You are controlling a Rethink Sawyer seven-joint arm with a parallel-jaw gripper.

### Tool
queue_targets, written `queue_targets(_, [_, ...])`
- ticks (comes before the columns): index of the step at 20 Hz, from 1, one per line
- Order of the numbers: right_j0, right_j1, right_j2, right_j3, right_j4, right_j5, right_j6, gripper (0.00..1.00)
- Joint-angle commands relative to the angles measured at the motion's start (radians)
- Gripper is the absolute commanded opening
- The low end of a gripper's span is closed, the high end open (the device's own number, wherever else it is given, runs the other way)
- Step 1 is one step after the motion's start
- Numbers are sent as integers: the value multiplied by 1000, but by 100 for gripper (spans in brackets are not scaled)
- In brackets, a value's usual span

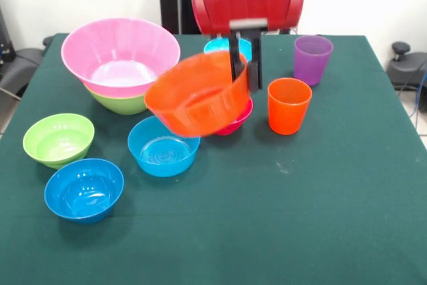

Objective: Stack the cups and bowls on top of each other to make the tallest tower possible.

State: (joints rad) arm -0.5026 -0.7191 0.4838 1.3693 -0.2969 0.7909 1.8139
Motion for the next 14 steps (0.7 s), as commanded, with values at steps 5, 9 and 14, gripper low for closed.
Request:
queue_targets(5, [-75, -145, -49, 260, 57, 119, -9, 0])
queue_targets(9, [-102, -180, -44, 301, 75, 138, -24, 0])
queue_targets(14, [-131, -237, -35, 354, 91, 157, -38, 0])
